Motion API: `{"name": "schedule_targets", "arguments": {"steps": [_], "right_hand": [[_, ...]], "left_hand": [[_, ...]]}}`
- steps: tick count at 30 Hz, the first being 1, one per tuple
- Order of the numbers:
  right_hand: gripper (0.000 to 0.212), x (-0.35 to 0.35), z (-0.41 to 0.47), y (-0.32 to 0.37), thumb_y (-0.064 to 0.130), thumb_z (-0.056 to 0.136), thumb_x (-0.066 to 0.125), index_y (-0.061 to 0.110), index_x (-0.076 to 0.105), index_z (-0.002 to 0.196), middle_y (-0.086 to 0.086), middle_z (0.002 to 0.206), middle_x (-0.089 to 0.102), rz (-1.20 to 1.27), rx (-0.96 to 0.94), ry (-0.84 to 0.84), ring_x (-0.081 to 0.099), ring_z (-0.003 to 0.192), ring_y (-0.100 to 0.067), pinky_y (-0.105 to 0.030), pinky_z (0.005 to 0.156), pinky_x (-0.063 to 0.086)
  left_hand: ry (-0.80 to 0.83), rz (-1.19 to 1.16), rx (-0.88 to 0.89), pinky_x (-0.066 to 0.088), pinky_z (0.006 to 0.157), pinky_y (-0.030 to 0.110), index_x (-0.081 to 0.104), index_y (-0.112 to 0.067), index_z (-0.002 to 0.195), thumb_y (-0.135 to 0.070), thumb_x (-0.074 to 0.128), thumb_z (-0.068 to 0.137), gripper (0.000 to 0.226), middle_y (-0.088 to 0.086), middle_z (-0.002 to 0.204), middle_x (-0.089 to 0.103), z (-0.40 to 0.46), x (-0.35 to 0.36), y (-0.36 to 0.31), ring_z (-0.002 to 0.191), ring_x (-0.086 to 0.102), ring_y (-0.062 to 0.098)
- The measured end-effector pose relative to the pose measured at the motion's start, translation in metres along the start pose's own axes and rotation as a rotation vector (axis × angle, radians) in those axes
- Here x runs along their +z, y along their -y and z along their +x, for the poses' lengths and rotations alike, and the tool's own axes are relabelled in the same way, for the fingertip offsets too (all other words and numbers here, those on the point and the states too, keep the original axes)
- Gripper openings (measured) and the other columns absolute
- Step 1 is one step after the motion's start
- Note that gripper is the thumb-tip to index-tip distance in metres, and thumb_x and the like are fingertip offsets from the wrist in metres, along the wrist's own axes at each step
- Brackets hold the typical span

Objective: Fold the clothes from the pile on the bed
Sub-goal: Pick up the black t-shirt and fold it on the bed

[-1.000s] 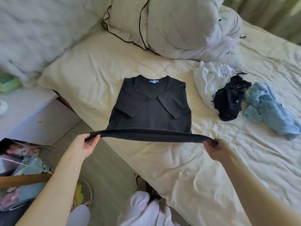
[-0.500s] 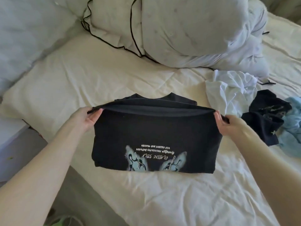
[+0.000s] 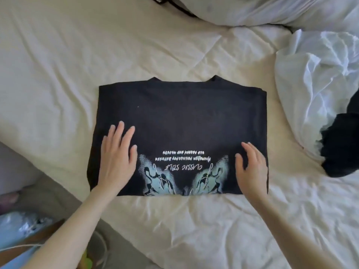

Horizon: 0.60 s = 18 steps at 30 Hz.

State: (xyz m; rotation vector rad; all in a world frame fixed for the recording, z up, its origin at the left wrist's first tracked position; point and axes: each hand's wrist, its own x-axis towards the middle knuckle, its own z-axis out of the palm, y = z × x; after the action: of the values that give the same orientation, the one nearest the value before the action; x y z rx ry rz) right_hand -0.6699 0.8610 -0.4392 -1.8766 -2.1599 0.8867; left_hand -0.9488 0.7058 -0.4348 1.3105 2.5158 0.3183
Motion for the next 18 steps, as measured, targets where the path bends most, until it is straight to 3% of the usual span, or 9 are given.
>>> {"name": "schedule_targets", "arguments": {"steps": [3,5,10,13,15,17,18], "right_hand": [[0.048,0.024,-0.010,-0.006,0.022,0.095,0.054,0.015,0.044,0.141,-0.008,0.152,0.033,-0.246,-0.295,0.179,0.025,0.143,-0.028,-0.050,0.114,0.015],[0.050,0.028,-0.008,-0.021,0.027,0.096,0.052,0.018,0.040,0.144,-0.008,0.153,0.030,-0.396,-0.381,0.210,0.026,0.142,-0.029,-0.050,0.115,0.016],[0.054,-0.009,-0.007,-0.082,0.029,0.097,0.047,0.017,0.032,0.147,-0.011,0.155,0.026,-0.513,-0.089,0.180,0.021,0.143,-0.029,-0.053,0.111,0.020],[0.055,-0.020,-0.016,-0.086,0.026,0.095,0.051,0.012,0.033,0.145,-0.011,0.147,0.038,-0.223,0.092,0.133,0.034,0.136,-0.030,-0.048,0.107,0.032],[0.049,-0.020,-0.024,-0.073,0.035,0.095,0.051,0.012,0.041,0.137,-0.007,0.127,0.053,0.099,0.410,0.036,0.054,0.111,-0.025,-0.041,0.093,0.044],[0.041,-0.020,-0.026,-0.057,0.037,0.094,0.053,0.006,0.051,0.120,-0.007,0.103,0.058,0.496,0.806,0.002,0.057,0.081,-0.019,-0.033,0.075,0.049],[0.034,-0.020,-0.026,-0.053,0.034,0.095,0.053,0.005,0.053,0.113,-0.008,0.096,0.058,0.696,0.974,0.023,0.057,0.075,-0.018,-0.032,0.072,0.049]], "left_hand": [[0.132,0.199,0.221,0.017,0.111,0.057,0.035,-0.018,0.144,-0.031,0.033,0.096,0.050,0.013,0.153,0.027,0.002,0.022,-0.021,0.142,0.021,0.036],[0.191,0.311,0.272,0.017,0.112,0.057,0.033,-0.021,0.146,-0.036,0.030,0.099,0.050,0.011,0.154,0.026,0.009,0.029,-0.017,0.142,0.022,0.035],[0.182,0.373,0.099,0.020,0.108,0.059,0.034,-0.018,0.145,-0.038,0.028,0.099,0.051,0.013,0.153,0.028,0.008,0.011,0.036,0.140,0.023,0.039],[0.148,0.239,-0.043,0.026,0.106,0.062,0.029,-0.016,0.147,-0.031,0.035,0.100,0.051,0.018,0.154,0.020,-0.011,-0.002,0.055,0.140,0.020,0.042],[0.138,0.033,-0.183,0.028,0.110,0.055,0.022,-0.017,0.149,-0.033,0.034,0.098,0.055,0.015,0.156,0.016,-0.030,-0.008,0.056,0.142,0.018,0.036],[0.099,-0.168,-0.342,0.031,0.109,0.048,0.019,-0.020,0.149,-0.038,0.036,0.098,0.055,0.010,0.153,0.023,-0.051,-0.009,0.051,0.140,0.023,0.028],[0.056,-0.238,-0.414,0.036,0.104,0.046,0.025,-0.019,0.146,-0.038,0.039,0.098,0.053,0.011,0.146,0.033,-0.062,-0.008,0.048,0.135,0.032,0.028]]}}
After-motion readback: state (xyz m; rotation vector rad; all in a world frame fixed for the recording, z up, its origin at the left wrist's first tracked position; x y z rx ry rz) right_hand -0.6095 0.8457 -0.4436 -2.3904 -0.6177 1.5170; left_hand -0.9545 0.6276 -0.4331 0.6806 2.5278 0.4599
